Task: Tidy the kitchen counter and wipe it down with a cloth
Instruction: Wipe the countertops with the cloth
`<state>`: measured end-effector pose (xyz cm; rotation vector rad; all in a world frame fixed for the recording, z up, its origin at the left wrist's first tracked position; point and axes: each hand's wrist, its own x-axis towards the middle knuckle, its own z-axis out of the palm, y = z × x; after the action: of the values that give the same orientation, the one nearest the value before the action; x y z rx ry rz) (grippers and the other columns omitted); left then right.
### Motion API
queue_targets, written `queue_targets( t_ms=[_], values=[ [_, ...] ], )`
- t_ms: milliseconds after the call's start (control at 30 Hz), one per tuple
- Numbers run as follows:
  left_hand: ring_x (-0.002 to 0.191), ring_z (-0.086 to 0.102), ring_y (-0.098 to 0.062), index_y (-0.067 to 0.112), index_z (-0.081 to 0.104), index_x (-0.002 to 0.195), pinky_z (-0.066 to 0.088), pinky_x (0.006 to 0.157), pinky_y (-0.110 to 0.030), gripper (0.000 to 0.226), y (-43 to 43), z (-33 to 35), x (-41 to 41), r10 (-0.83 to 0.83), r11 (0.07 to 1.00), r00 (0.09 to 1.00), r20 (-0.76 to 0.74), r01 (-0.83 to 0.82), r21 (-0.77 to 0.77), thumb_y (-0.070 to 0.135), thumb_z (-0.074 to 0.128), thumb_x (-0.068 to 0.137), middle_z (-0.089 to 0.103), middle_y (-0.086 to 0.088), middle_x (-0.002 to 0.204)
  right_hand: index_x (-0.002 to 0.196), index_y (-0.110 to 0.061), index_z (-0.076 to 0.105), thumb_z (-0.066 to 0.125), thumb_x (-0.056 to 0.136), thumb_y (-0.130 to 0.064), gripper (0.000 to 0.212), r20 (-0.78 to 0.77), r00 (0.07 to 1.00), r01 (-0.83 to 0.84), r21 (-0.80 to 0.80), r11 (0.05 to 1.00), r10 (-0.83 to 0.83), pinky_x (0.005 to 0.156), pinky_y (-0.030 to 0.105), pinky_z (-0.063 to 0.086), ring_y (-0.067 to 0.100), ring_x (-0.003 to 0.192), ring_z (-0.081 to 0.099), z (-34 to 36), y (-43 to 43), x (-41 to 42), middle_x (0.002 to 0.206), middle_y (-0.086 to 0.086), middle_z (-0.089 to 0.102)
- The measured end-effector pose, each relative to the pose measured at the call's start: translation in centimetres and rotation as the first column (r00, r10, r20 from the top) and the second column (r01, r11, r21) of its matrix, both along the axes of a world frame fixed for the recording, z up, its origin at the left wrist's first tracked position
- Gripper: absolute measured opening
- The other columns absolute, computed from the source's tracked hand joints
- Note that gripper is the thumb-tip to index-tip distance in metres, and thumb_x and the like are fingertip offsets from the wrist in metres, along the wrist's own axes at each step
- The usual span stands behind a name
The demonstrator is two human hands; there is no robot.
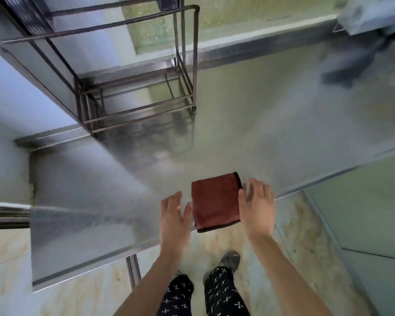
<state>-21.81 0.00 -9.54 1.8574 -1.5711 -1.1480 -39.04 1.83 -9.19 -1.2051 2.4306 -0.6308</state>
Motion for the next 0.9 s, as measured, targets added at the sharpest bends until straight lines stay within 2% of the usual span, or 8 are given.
queue_targets(
  t_ms=[100,200,367,533,600,700,833,900],
  values=[
    [0.096,0.057,-0.019,0.011,0.047,0.123,0.049,0.087,-0.039,0.041,-1.6,0.2,-4.2,0.165,0.973,0.986,-0.034,-0.157,0.167,0.031,0.058,0.089,0.056,-0.003,0.113,0.133,-0.009,0.042,0.055,0.092,-0.030,0.049,0.107,0.994,-0.030,0.127,0.991,0.017,0.096,0.034,0.039,0.027,0.116,0.044,0.3,0.2,1.3,0.127,0.012,0.046],
    [0.092,0.057,-0.029,0.006,0.050,0.113,0.046,0.077,-0.036,0.032,-2.5,0.2,-6.4,0.240,0.940,0.964,0.113,-0.260,0.222,0.025,0.058,0.088,0.061,-0.013,0.104,0.135,-0.011,0.034,0.053,0.092,-0.038,0.053,0.116,0.993,-0.051,0.229,0.972,0.025,0.096,0.032,0.037,0.023,0.119,0.044,0.3,-0.1,1.3,0.129,0.007,0.044],
    [0.083,0.053,-0.022,0.009,0.057,0.102,0.035,0.067,-0.027,0.016,-2.4,0.9,-8.6,0.068,0.968,0.963,0.261,-0.127,0.217,0.017,0.058,0.088,0.061,-0.005,0.092,0.114,-0.014,0.051,0.051,0.091,-0.045,0.038,-0.006,0.993,-0.108,0.327,0.939,0.116,0.093,0.032,0.037,0.023,0.112,0.047,-0.1,0.1,-2.6,0.116,0.003,0.057],
    [0.076,0.056,-0.020,0.013,0.058,0.080,0.044,0.066,-0.029,0.009,-1.7,2.3,-14.7,-0.065,0.949,0.998,0.004,0.060,0.309,0.010,0.067,0.080,0.058,0.004,0.071,0.105,-0.011,0.056,0.059,0.086,-0.037,0.032,0.230,0.972,-0.019,0.305,0.952,-0.054,0.089,0.034,0.041,0.024,0.103,0.051,1.4,3.2,-10.2,0.102,0.003,0.059],
    [0.073,0.059,-0.021,0.016,0.059,0.078,0.050,0.073,-0.036,0.011,-1.0,3.5,-17.4,-0.126,0.927,0.973,-0.194,0.185,0.327,0.007,0.065,0.081,0.061,0.000,0.073,0.095,-0.011,0.057,0.063,0.083,-0.030,0.023,0.431,0.881,0.104,0.228,0.968,-0.196,0.077,0.035,0.049,0.023,0.088,0.057,3.3,4.8,-13.8,0.089,0.003,0.059],
    [0.071,0.056,-0.018,0.020,0.055,0.085,0.048,0.073,-0.030,0.014,-0.5,6.0,-22.2,-0.213,0.902,0.880,-0.425,0.344,0.260,0.007,0.058,0.089,0.060,-0.002,0.073,0.085,-0.013,0.055,0.068,0.083,-0.020,0.015,0.597,0.749,0.284,0.104,0.953,-0.288,0.055,0.017,0.044,0.016,0.068,0.058,6.9,7.4,-19.3,0.078,0.003,0.062],
    [0.062,0.055,-0.014,0.028,0.043,0.101,0.048,0.065,-0.028,0.021,-0.4,10.5,-30.2,-0.362,0.852,0.744,-0.561,0.509,0.126,0.012,0.053,0.093,0.061,-0.001,0.067,0.109,-0.024,0.050,0.072,0.080,-0.009,0.039,0.813,0.494,0.615,-0.077,0.785,-0.307,0.061,0.022,0.051,0.013,0.072,0.069,10.9,10.6,-25.1,0.083,0.006,0.071],
    [0.061,0.053,-0.013,0.035,0.042,0.103,0.044,0.059,-0.022,0.024,-0.1,12.5,-34.2,-0.482,0.788,0.660,-0.576,0.614,0.045,0.018,0.055,0.093,0.059,-0.003,0.068,0.120,-0.035,0.046,0.072,0.080,-0.009,0.054,0.850,0.444,0.721,-0.152,0.676,-0.283,0.067,0.030,0.055,0.018,0.078,0.070,12.4,12.2,-27.2,0.085,0.008,0.072]
  ],
)
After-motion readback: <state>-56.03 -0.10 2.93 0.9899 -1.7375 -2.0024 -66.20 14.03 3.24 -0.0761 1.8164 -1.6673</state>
